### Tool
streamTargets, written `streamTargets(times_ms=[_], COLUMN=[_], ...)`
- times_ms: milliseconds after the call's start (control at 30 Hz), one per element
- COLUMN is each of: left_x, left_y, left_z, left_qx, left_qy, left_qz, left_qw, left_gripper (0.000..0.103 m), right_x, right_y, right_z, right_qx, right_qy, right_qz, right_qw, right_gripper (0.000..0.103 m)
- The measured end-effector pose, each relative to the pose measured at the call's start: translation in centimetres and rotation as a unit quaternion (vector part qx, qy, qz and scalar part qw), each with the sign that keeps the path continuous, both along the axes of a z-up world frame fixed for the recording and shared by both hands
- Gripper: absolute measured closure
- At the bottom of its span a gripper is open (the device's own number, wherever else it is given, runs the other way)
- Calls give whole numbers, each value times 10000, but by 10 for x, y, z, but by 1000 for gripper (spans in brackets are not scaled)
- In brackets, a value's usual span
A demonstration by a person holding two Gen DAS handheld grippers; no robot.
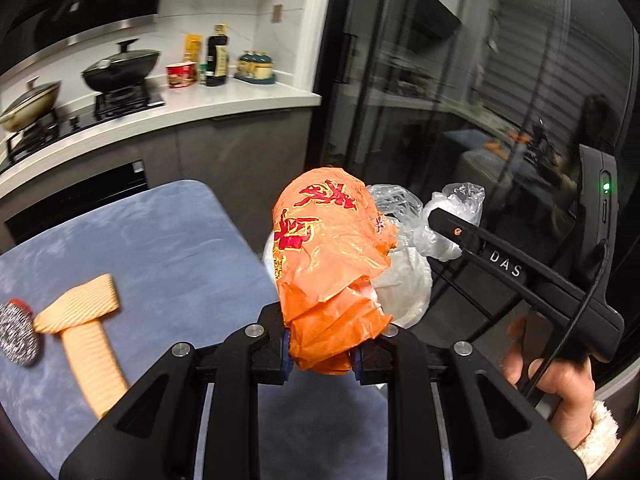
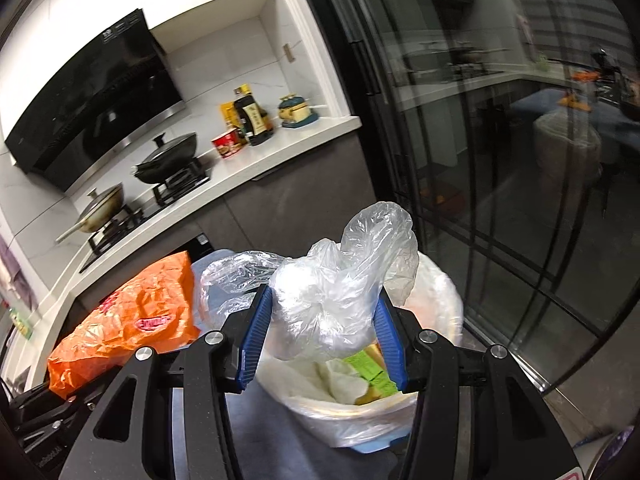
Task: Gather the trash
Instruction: 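Carry the plastic bag and orange bag over the bin and open both tools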
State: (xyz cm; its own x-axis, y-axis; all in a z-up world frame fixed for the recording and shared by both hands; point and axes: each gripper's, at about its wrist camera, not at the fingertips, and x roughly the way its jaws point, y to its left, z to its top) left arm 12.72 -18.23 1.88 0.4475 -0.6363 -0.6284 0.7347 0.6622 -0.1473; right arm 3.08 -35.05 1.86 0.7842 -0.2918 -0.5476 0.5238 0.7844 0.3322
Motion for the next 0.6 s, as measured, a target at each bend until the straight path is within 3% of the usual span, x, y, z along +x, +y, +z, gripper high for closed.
streamTargets(times_ms=[600], left_x=[17], left_y=[-59], left_z=[-28], left_qx=[355], left_qy=[201], left_qz=[-289], left_qw=[9987], left_gripper=[82], right_x=[11], right_y=[-38], right_z=[-34], right_qx=[236], right_qy=[327], right_qz=[-339], right_qw=[9986], right_gripper=[55])
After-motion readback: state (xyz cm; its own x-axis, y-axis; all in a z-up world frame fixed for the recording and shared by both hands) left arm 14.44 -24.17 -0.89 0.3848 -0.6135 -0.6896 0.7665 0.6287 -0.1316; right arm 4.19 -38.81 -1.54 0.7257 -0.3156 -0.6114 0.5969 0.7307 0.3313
